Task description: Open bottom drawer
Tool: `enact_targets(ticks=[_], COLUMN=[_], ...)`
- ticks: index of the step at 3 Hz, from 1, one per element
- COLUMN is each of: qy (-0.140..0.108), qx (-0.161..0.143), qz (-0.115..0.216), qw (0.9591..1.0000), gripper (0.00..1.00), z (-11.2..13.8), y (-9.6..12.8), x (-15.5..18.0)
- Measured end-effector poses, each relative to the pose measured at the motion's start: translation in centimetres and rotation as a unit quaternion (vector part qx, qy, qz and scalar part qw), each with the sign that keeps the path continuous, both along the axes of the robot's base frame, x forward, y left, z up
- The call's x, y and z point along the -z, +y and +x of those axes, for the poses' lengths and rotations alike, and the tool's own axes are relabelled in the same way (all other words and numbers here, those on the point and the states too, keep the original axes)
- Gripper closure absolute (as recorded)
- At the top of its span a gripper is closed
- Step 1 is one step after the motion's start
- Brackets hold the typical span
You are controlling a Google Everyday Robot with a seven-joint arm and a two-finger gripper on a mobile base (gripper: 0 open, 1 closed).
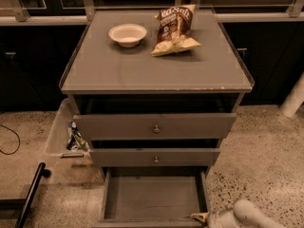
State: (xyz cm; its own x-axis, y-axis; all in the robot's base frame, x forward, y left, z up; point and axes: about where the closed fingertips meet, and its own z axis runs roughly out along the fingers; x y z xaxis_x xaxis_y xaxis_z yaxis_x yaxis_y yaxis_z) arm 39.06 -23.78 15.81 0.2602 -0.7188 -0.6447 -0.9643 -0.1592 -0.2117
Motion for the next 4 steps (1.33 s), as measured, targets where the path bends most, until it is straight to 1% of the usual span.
enact_targets(ticks=[3,4], qy=[0.000,0.000], qx=[0.000,0.000], qz=[0.000,0.000], qw=[1.0000,1.0000], gripper=[0.11,0.00], z=[0.00,-0.01], y=[0.01,0.01], x=[0.00,0.01])
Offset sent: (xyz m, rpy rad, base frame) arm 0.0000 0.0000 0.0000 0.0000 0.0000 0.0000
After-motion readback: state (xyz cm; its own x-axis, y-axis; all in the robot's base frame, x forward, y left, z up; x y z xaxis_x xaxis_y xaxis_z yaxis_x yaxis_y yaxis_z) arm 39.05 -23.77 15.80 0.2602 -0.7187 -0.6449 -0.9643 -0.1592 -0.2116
